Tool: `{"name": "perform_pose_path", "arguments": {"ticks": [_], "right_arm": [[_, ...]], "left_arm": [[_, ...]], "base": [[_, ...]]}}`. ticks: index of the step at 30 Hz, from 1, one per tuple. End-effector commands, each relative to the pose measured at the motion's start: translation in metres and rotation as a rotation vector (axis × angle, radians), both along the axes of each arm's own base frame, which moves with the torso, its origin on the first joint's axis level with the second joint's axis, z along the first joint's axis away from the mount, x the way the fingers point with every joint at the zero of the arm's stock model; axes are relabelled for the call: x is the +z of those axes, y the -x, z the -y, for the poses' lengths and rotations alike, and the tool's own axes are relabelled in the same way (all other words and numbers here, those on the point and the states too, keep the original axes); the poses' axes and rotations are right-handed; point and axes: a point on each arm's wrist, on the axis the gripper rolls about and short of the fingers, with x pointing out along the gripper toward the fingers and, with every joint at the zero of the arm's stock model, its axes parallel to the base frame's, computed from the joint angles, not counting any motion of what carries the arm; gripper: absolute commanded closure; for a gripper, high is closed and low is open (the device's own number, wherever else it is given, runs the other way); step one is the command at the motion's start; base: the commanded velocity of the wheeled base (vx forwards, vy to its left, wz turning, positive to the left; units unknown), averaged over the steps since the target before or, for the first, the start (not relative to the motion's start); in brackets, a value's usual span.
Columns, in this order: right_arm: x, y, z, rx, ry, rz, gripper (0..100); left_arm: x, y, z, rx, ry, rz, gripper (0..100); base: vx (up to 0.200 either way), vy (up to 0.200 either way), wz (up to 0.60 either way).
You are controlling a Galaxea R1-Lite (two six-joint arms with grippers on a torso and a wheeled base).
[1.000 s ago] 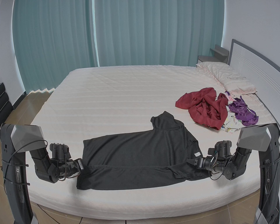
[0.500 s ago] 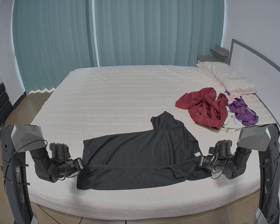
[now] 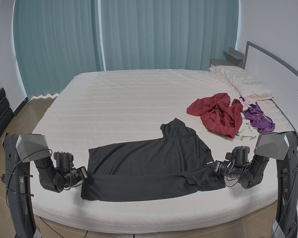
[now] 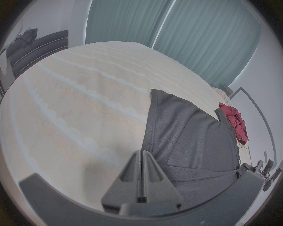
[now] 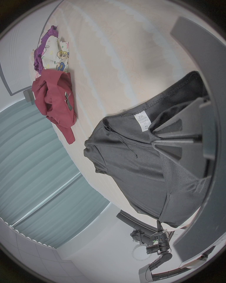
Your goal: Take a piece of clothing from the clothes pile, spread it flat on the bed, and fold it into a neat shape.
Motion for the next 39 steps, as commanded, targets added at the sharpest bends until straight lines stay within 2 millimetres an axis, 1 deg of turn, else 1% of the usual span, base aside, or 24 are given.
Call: {"name": "perform_pose_path", "arguments": {"ticks": [1, 11, 12, 13, 15, 18, 21, 23, 24, 25, 26, 28, 30, 32, 33, 34, 35, 39], "right_arm": [[-0.002, 0.001, -0.001, 0.004, 0.001, -0.010, 100], [-0.003, 0.003, -0.003, 0.009, 0.002, -0.014, 100], [-0.005, 0.003, -0.004, 0.010, 0.003, -0.019, 100], [-0.006, 0.003, -0.004, 0.012, 0.003, -0.022, 0], [-0.009, 0.004, -0.005, 0.013, 0.004, -0.028, 0], [-0.007, 0.003, -0.005, 0.013, 0.002, -0.021, 0], [0.000, 0.002, 0.000, -0.019, -0.001, 0.007, 0], [0.009, 0.003, 0.006, -0.083, -0.020, 0.024, 0], [0.010, 0.003, 0.006, -0.087, -0.023, 0.023, 0], [0.019, 0.004, 0.007, -0.127, -0.071, 0.030, 0], [0.024, 0.006, 0.008, -0.147, -0.104, 0.026, 0], [0.031, 0.009, 0.009, -0.191, -0.180, 0.010, 0], [0.034, 0.010, 0.009, -0.230, -0.243, -0.009, 0], [0.036, 0.011, 0.012, -0.249, -0.267, -0.015, 0], [0.037, 0.016, 0.017, -0.272, -0.291, -0.031, 0], [0.037, 0.016, 0.017, -0.272, -0.291, -0.031, 0], [0.036, 0.019, 0.022, -0.287, -0.303, -0.047, 0], [0.035, 0.021, 0.027, -0.302, -0.305, -0.044, 0]], "left_arm": [[-0.007, -0.001, 0.000, -0.001, -0.002, -0.014, 100], [-0.007, -0.003, 0.002, -0.004, -0.011, -0.012, 100], [-0.007, -0.002, 0.003, 0.003, -0.021, -0.015, 0], [-0.007, -0.002, 0.002, 0.006, -0.022, -0.015, 0], [-0.007, -0.002, 0.003, 0.004, -0.024, -0.014, 0], [-0.007, -0.002, 0.002, 0.006, -0.024, -0.014, 0], [-0.006, -0.001, 0.001, 0.006, -0.023, -0.011, 0], [-0.004, 0.002, -0.002, 0.009, -0.013, -0.015, 0], [-0.004, 0.003, -0.002, 0.009, -0.013, -0.015, 0], [0.004, 0.006, -0.005, 0.018, -0.012, 0.003, 0], [0.012, 0.008, -0.006, 0.020, -0.006, 0.025, 0], [0.026, 0.016, -0.009, 0.001, 0.020, 0.059, 0], [0.033, 0.029, -0.008, -0.047, 0.052, 0.066, 0], [0.037, 0.034, -0.007, -0.071, 0.068, 0.076, 0], [0.039, 0.038, -0.007, -0.088, 0.080, 0.097, 0], [0.039, 0.038, -0.007, -0.088, 0.080, 0.097, 0], [0.039, 0.039, -0.006, -0.091, 0.078, 0.116, 0], [0.039, 0.040, -0.006, -0.086, 0.070, 0.136, 0]], "base": [[0.000, 0.000, 0.00], [0.000, 0.000, 0.00], [0.000, 0.000, 0.00], [0.000, 0.000, 0.00], [0.000, 0.000, 0.00], [0.000, 0.000, 0.00], [0.000, 0.000, 0.00], [0.000, 0.000, 0.00], [0.000, 0.000, 0.00], [0.000, 0.000, 0.00], [0.000, 0.000, 0.00], [0.000, 0.000, 0.00], [0.000, 0.000, 0.00], [0.000, 0.000, 0.00], [0.000, 0.000, 0.00], [0.000, 0.000, 0.00], [0.000, 0.000, 0.00], [0.000, 0.000, 0.00]]}}
